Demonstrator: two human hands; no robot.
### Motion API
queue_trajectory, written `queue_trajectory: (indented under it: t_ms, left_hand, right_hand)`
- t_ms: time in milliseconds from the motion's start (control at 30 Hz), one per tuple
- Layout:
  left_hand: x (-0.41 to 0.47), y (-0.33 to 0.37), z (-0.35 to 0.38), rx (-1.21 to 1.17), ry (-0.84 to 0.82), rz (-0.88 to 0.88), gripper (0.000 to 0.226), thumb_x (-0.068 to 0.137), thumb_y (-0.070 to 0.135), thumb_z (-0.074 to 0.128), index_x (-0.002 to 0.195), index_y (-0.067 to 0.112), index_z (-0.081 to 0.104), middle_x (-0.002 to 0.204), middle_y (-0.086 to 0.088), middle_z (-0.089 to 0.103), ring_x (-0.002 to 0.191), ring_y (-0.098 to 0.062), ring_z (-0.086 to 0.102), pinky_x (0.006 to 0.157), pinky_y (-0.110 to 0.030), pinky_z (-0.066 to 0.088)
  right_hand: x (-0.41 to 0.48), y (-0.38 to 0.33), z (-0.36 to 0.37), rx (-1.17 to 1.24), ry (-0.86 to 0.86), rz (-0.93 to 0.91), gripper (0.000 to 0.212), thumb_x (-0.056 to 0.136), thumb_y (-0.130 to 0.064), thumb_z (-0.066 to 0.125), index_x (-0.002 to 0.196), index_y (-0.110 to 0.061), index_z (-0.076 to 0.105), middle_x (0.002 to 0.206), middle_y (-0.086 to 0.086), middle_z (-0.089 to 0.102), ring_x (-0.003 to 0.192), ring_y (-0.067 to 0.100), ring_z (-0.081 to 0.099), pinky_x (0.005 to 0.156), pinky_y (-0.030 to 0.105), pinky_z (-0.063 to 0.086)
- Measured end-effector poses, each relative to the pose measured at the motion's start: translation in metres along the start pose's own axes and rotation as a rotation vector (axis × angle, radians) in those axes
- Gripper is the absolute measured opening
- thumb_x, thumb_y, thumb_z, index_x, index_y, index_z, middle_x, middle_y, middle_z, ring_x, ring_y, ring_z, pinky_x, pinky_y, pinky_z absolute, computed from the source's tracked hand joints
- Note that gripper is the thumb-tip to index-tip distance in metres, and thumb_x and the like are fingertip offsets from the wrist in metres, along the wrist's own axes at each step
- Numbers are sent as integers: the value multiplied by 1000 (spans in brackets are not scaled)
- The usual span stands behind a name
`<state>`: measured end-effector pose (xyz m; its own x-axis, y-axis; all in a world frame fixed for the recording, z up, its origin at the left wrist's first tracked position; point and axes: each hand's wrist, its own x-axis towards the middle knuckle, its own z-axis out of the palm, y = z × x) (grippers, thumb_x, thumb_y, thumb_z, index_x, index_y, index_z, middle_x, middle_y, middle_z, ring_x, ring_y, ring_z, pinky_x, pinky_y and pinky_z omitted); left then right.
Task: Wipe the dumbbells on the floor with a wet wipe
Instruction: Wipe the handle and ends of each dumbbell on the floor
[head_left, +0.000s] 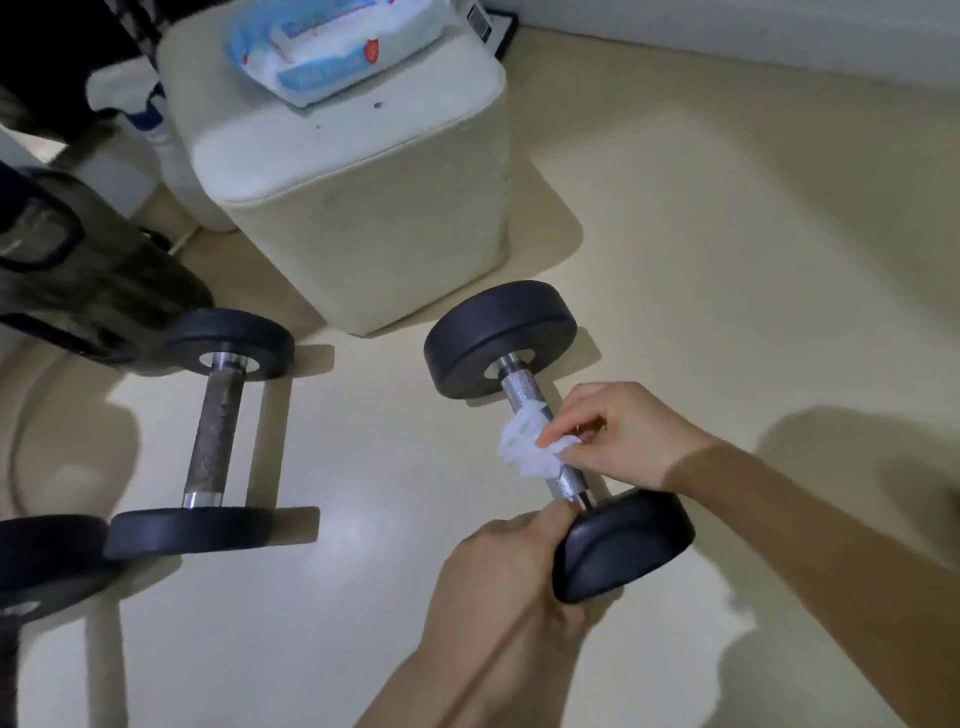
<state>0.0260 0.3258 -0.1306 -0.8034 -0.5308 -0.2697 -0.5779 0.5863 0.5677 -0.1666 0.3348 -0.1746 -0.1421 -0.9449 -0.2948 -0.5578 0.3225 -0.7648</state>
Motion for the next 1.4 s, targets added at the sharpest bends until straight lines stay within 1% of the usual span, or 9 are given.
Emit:
queue_trajectory:
  t_ms: [200,400,534,700,867,1034,1201,1301,1401]
  left_hand:
    - [-7,-15,3,-41,30,21,69,55,58,24,123,46,30,103,13,57,86,-11,51,67,-23,41]
    - [-17,-24,12,-52,95,-67,53,58,54,41,110,42,41,90,16,56,80,-10,39,57,-26,46]
    - [-27,-34,5,58,28,-100,65,68,64,44,129,49,28,114,18,44,102,-9,44,78,-22,45]
    - [-34,-47,-11,-23,-88,-81,69,74,51,60,137,48,32,118,19,47,106,-8,50,89,-19,41]
    - [-37,-53,-8,13,-40,-106,69,73,42,67,134,51,36,113,18,55,103,-4,51,87,-20,42]
    - [-44,-64,-10,63,-55,-143,78,68,48,70,130,53,24,117,22,58,106,-7,48,84,-29,47]
    - [-56,-72,-17,36,-104,-146,65,76,30,63,133,49,39,125,26,55,109,-5,45,90,-22,42]
    - [-56,-74,-33,-184,-12,-211,53,78,27,59,128,44,48,122,28,53,106,4,49,92,-19,43]
    - [-52,-67,-37,-358,50,-217,44,74,53,66,116,48,53,109,23,57,99,3,52,84,-20,47]
  right_hand:
    - [47,-15,13,173,370,1,16,78,-11,71,71,-26,71,72,-8,62,62,5,52,65,16,41]
    - [11,-4,16,53,-74,11,18,74,-17,71,66,-32,67,66,-16,53,59,2,46,64,23,38]
    - [48,-24,24,8,220,-134,16,85,-12,63,73,-23,66,74,-7,54,64,6,48,61,20,39]
    - [12,-14,26,-53,-160,-64,25,79,-23,68,62,-38,58,70,-14,57,65,6,52,67,29,45]
    - [48,-34,31,-76,214,-168,13,88,-11,59,78,-17,66,78,-5,57,68,8,50,62,24,42]
    - [5,-26,25,25,-232,6,23,83,-16,67,63,-26,60,56,-15,49,54,3,42,60,19,35]
    - [45,-46,43,56,123,-123,9,84,-10,65,77,-16,68,79,-5,62,66,3,52,64,17,40]
    - [27,-43,46,37,-102,-92,11,82,-11,66,73,-18,67,70,-8,60,61,8,49,62,23,40]
    - [15,-46,51,-49,-230,-126,14,81,-12,67,72,-23,68,64,-11,57,60,4,49,60,21,38]
